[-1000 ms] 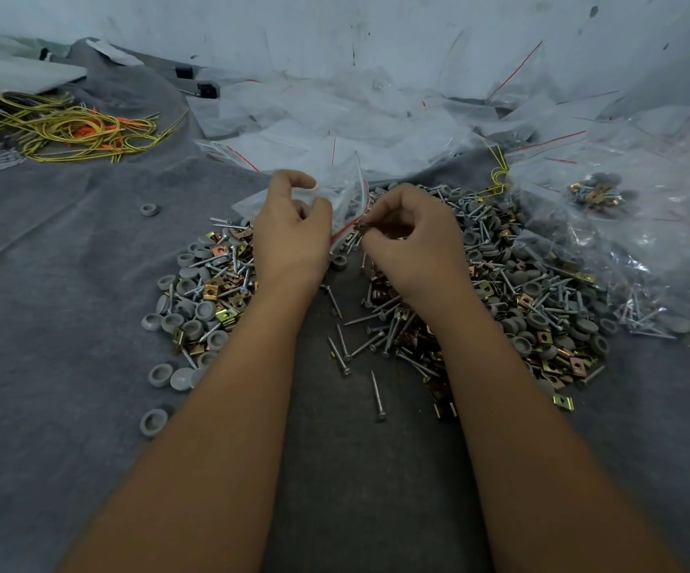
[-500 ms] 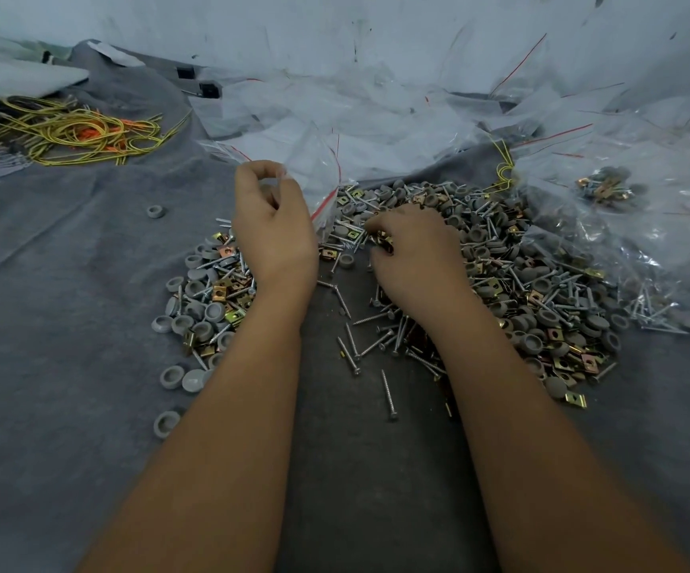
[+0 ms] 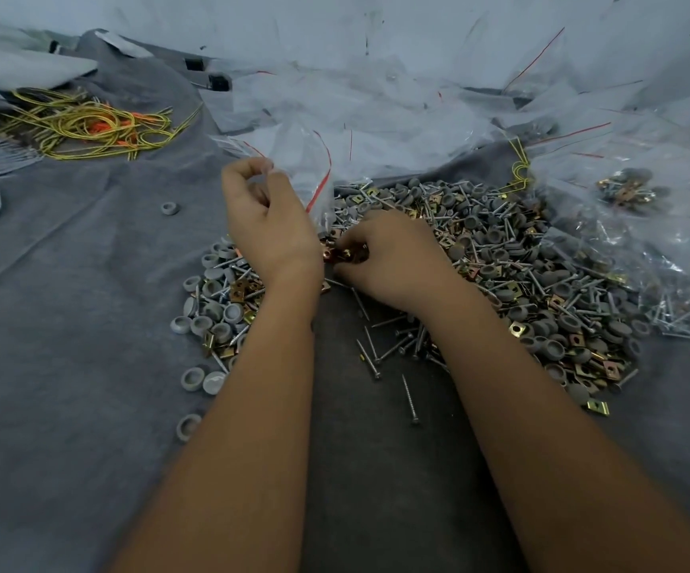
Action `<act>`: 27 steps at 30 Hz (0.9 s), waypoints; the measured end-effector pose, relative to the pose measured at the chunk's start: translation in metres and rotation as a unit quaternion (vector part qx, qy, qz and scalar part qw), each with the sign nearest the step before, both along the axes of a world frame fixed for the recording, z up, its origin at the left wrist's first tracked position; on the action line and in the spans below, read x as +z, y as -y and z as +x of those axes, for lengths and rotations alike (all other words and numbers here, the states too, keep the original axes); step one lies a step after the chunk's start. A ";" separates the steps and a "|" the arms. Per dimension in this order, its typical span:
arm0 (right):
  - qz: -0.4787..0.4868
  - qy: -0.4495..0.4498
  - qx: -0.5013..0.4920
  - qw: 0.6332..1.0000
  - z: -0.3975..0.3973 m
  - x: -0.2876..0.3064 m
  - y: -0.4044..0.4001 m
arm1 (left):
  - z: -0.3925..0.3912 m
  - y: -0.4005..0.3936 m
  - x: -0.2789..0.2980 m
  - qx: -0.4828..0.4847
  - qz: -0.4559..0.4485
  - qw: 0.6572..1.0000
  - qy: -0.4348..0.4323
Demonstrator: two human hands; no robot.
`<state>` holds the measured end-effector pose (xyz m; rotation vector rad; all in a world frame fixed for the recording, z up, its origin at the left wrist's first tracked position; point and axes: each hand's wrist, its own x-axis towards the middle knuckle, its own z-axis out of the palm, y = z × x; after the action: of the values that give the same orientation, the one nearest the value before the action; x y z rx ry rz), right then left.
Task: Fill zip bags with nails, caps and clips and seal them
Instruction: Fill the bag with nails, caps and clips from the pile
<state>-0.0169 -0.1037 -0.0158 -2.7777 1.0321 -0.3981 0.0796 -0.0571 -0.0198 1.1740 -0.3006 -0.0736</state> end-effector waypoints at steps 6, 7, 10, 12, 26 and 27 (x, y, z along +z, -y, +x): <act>-0.022 0.022 -0.016 0.999 0.006 -0.004 -0.002 | 0.004 -0.004 0.002 0.011 -0.014 1.000 -0.013; -0.023 0.027 -0.016 0.999 0.007 -0.004 -0.003 | 0.004 -0.004 0.003 0.012 -0.014 1.000 -0.014; -0.016 0.024 -0.002 1.000 0.009 -0.003 -0.006 | 0.004 -0.006 0.004 0.008 -0.017 1.000 -0.017; -0.016 0.014 0.003 1.000 0.006 -0.001 -0.006 | 0.007 -0.009 0.005 0.006 -0.021 1.000 -0.021; 0.071 -0.003 0.047 0.996 0.025 0.019 0.007 | 0.057 -0.016 0.084 0.038 -0.034 0.982 0.181; 0.048 -0.016 0.053 0.997 0.029 0.016 0.007 | 0.058 -0.019 0.086 0.057 -0.035 0.974 0.217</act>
<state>0.0119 -0.1108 0.0000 -2.7463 0.8808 -0.2839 0.1379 -0.0379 0.0662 1.1272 -0.6139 0.2962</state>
